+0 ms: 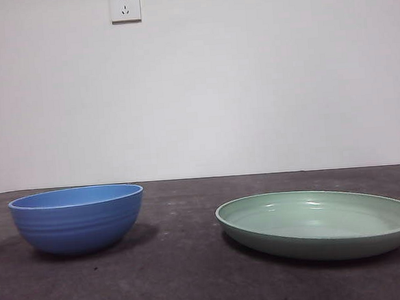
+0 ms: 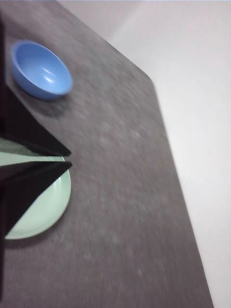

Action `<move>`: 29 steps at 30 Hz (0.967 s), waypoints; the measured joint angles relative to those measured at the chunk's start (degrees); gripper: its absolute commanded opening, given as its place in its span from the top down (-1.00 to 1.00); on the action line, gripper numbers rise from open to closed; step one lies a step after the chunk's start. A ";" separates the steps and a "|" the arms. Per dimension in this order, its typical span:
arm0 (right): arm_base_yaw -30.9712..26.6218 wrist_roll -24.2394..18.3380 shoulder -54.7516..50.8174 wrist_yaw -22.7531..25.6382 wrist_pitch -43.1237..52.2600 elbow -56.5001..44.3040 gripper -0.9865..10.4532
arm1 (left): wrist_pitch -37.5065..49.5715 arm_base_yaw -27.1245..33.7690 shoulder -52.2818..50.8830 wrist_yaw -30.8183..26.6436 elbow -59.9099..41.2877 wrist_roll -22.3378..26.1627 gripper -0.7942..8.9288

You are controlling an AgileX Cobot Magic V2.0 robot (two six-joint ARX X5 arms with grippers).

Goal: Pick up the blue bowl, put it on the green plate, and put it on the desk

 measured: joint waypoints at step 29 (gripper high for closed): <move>2.32 -14.67 14.91 -9.29 -13.62 13.44 -0.18 | -5.38 0.00 13.27 12.68 8.57 0.17 -0.19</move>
